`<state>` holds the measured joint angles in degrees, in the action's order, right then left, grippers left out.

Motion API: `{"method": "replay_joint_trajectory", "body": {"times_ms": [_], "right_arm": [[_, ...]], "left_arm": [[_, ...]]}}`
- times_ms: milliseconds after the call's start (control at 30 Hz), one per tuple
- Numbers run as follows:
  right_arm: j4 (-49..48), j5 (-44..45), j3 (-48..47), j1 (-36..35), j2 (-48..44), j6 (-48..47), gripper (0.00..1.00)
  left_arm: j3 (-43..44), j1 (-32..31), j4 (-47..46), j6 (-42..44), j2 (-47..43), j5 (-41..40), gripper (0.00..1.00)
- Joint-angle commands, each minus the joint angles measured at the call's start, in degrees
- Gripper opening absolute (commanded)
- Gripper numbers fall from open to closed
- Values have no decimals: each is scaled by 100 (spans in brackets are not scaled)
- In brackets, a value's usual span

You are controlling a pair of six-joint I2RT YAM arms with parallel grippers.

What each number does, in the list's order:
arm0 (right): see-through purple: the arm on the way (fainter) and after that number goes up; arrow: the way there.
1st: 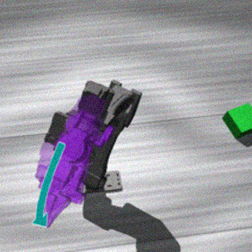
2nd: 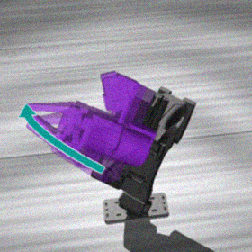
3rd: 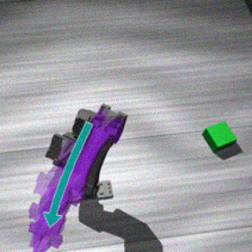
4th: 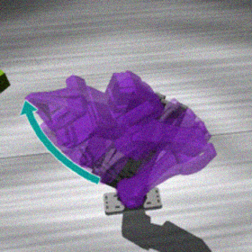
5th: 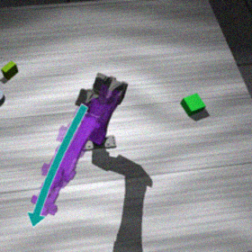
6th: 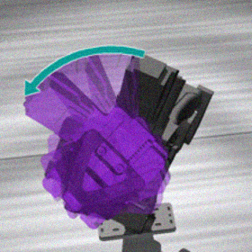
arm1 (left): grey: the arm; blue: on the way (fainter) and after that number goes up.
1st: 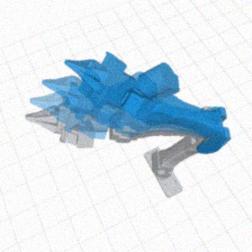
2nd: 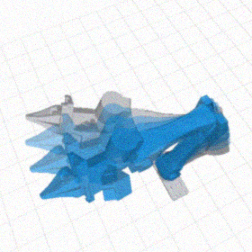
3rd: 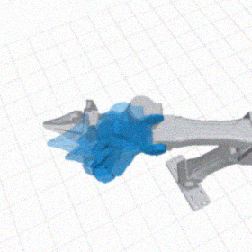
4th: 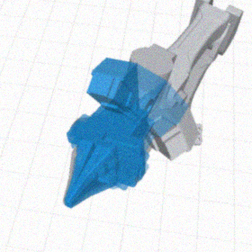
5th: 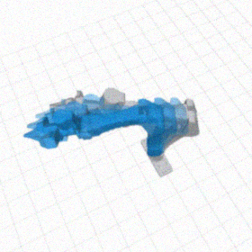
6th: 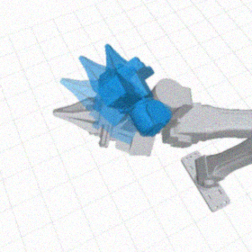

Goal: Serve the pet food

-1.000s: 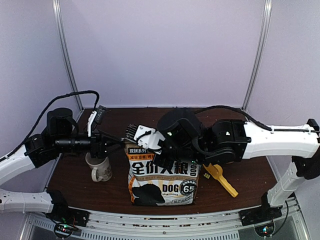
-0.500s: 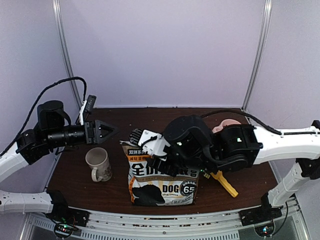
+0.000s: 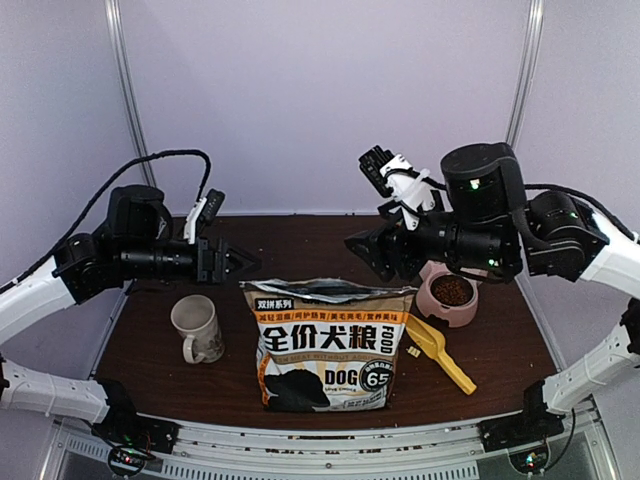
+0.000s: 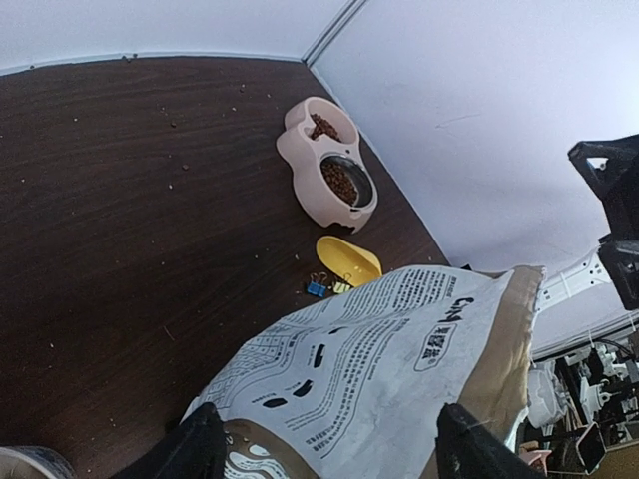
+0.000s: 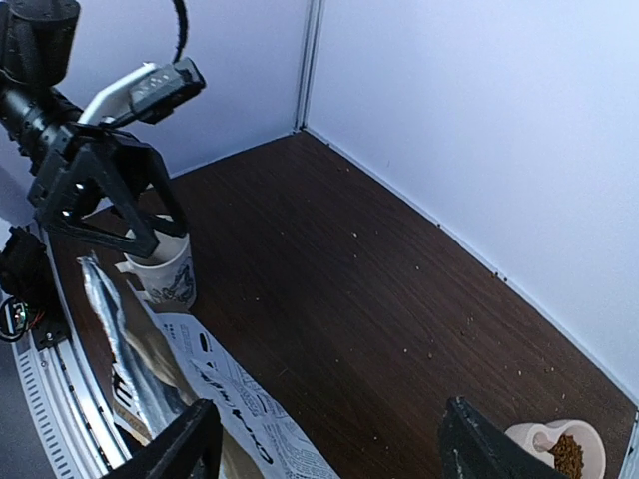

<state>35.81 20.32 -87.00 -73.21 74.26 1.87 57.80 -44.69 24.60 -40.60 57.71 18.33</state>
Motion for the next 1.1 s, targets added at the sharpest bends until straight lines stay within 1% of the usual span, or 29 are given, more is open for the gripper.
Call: {"method": "replay_joint_trajectory", "body": {"times_ms": [0, 133, 267, 433, 700, 867, 967, 1067], "right_arm": [[671, -375, -86, 420, 208, 717, 75], [743, -894, 88, 746, 241, 889, 73], [674, -1417, 401, 767, 97, 824, 72], [613, -1911, 904, 764, -149, 927, 72], [425, -1862, 1555, 764, -621, 1278, 71], [250, -1848, 1864, 760, -724, 1442, 71], [215, -1820, 1956, 762, -802, 1551, 71], [58, -1820, 2133, 764, -958, 1691, 72]], "left_arm": [[230, -42, 43, 206, 80, 76, 75], [260, -85, 186, 330, 222, 304, 75], [237, -211, 353, 511, 295, 510, 75], [114, -354, 519, 781, 190, 560, 75], [-97, -397, 536, 1170, 126, 641, 75], [-173, -469, 533, 1656, 122, 576, 71], [-283, -532, 371, 1858, 102, 694, 69], [-409, -620, 160, 2004, 70, 802, 68]]}}
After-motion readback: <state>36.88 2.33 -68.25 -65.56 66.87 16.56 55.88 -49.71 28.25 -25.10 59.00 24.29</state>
